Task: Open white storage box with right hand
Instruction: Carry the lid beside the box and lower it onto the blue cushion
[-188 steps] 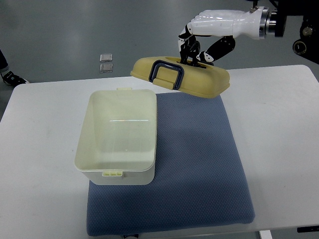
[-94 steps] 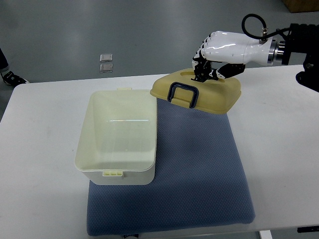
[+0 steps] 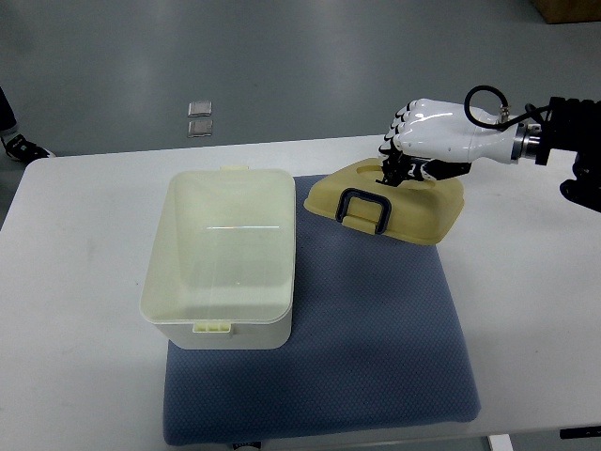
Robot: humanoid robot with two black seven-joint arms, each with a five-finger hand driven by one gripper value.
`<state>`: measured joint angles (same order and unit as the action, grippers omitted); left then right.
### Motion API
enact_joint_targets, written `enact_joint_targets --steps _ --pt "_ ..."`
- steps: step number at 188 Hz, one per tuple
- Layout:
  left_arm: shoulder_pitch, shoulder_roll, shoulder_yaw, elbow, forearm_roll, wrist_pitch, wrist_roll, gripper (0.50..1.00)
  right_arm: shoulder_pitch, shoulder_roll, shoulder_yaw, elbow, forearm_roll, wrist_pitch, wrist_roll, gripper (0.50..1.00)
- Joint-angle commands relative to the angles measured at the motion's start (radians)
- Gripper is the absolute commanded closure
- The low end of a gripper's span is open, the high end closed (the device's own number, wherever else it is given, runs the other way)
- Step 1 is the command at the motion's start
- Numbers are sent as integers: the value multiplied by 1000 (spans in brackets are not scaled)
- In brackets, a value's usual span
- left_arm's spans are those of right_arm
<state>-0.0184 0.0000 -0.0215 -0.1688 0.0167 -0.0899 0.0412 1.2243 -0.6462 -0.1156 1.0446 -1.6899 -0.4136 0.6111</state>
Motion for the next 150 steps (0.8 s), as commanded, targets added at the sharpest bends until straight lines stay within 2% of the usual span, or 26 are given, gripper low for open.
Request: enact_joint_targets --steps 1,36,76,150 --pt "0 0 0 0 -1 -1 0 500 -8 2 -16 -5 -7 -24 0 1000" --pt "0 0 0 0 0 -1 0 500 -29 19 -49 -58 -33 -102 0 1000" --pt "0 0 0 0 0 1 0 500 -51 37 -87 -71 -36 -165 0 1000" --pt "0 0 0 0 -1 -1 0 500 -80 83 -113 -92 -42 -174 0 1000"
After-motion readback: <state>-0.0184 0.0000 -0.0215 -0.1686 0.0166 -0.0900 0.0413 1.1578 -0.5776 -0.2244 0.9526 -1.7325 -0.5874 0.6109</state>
